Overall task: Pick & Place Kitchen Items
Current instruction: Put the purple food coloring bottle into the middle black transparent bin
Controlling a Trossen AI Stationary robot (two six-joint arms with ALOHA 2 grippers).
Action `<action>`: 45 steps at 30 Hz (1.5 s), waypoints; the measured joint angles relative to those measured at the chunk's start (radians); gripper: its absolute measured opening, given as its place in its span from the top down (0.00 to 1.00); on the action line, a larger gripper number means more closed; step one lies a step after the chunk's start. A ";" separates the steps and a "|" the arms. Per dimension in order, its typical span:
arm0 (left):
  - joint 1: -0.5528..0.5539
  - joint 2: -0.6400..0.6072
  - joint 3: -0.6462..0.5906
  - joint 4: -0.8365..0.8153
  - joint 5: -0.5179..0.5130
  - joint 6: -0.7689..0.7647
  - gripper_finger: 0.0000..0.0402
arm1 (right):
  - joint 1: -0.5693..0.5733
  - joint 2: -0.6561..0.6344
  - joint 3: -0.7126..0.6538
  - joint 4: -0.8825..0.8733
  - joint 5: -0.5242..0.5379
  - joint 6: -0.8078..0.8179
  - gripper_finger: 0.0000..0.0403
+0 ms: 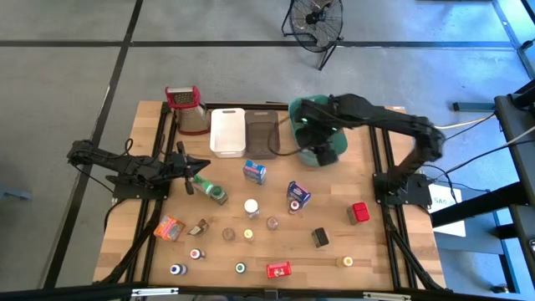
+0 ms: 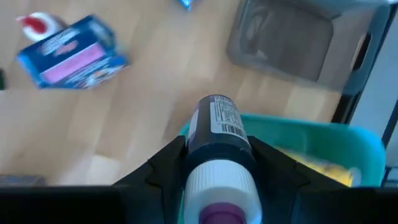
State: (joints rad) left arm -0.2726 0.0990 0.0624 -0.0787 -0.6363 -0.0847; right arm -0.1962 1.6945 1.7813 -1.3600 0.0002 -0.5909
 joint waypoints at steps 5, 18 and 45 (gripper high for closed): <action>0.000 0.000 0.000 0.000 0.000 -0.033 0.99 | -0.033 0.198 0.267 -0.044 -0.031 -0.087 0.62; 0.000 0.000 0.000 -0.004 0.003 -0.033 0.99 | -0.141 0.464 0.519 -0.114 -0.085 -0.191 0.62; 0.000 0.000 0.000 -0.003 0.002 -0.033 0.99 | -0.099 0.593 0.517 -0.036 -0.106 -0.255 0.62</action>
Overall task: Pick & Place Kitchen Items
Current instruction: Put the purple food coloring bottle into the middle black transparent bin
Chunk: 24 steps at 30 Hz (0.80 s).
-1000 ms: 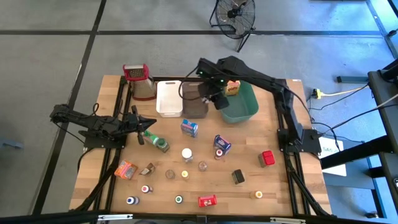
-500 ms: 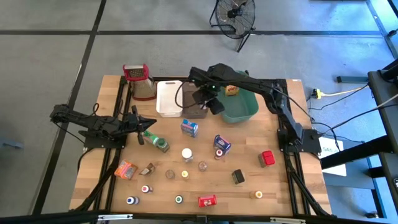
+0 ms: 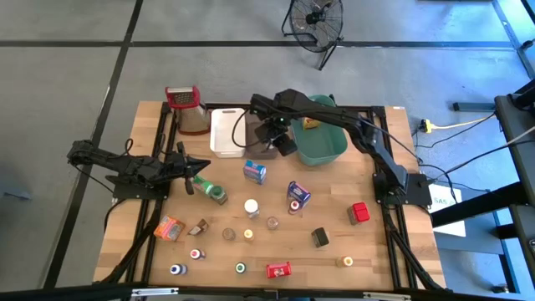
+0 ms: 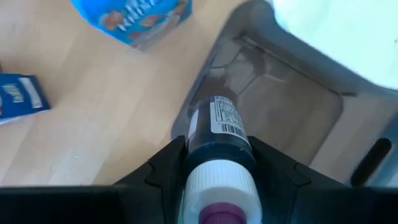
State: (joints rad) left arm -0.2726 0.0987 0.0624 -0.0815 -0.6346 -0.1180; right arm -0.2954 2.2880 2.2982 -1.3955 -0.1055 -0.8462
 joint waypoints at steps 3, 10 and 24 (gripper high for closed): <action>0.000 0.000 0.000 0.000 0.000 0.000 0.99 | -0.007 0.019 0.000 -0.007 0.000 0.000 0.62; 0.000 0.000 0.000 0.002 0.000 0.000 0.99 | -0.007 0.033 -0.002 -0.026 -0.005 0.005 0.62; 0.000 0.000 0.000 0.002 0.000 0.000 0.99 | -0.015 0.039 -0.013 -0.046 -0.054 0.024 0.62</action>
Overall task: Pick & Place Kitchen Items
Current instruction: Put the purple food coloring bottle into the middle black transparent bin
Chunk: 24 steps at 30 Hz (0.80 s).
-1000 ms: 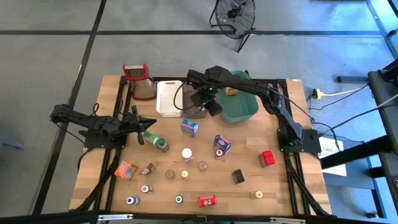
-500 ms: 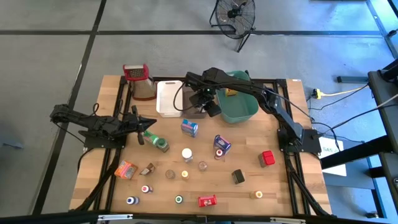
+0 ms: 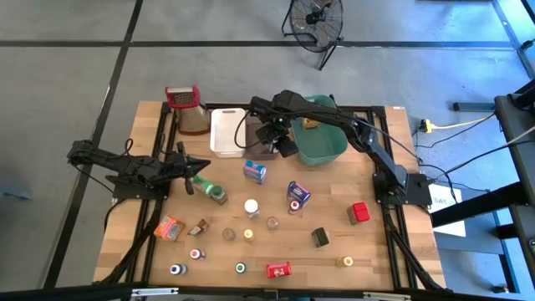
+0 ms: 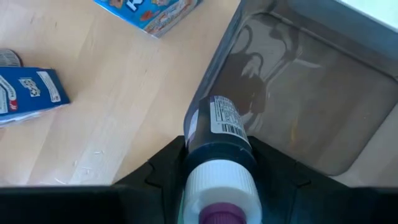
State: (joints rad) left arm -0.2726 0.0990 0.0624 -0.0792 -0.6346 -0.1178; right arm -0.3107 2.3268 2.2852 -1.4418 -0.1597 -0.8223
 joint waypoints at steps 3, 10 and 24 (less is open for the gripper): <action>0.000 0.000 0.000 0.000 0.000 0.000 0.99 | 0.000 0.000 0.000 -0.003 -0.003 0.003 0.62; 0.000 0.000 0.000 0.000 0.000 0.000 0.99 | 0.003 -0.001 -0.057 0.022 -0.009 -0.004 0.62; 0.000 0.000 0.000 0.000 0.000 0.000 0.99 | 0.004 0.000 -0.107 0.082 -0.001 -0.023 0.62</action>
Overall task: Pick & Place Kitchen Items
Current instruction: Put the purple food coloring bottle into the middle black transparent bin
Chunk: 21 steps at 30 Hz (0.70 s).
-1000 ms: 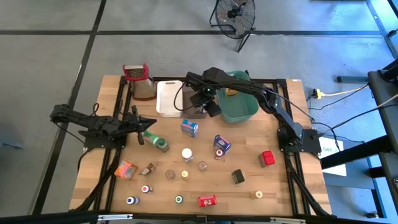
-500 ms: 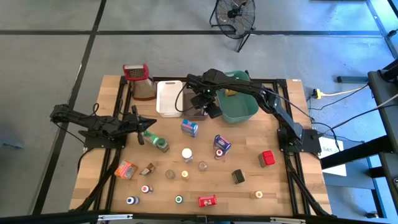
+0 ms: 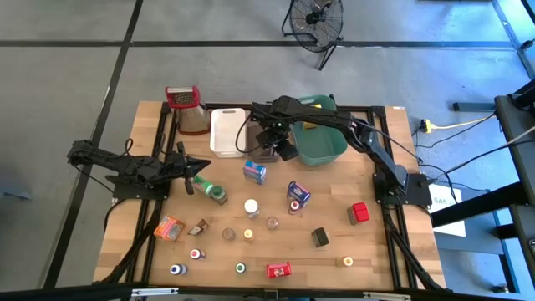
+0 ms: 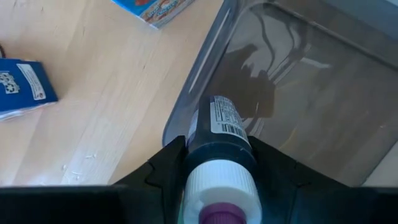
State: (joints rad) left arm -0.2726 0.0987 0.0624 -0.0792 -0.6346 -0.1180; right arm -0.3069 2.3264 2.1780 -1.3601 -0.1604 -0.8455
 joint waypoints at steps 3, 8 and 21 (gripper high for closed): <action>0.000 0.000 0.000 0.000 0.000 0.000 0.99 | 0.000 0.000 0.000 0.005 0.000 0.000 0.62; 0.000 0.000 0.000 0.000 0.000 0.000 0.99 | -0.001 0.000 0.000 0.007 0.000 0.006 0.62; 0.000 0.000 0.000 0.000 0.000 0.000 0.99 | -0.001 0.000 0.000 0.009 0.003 0.019 0.57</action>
State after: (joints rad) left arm -0.2727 0.0990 0.0624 -0.0792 -0.6346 -0.1178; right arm -0.3077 2.3264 2.1780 -1.3509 -0.1579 -0.8268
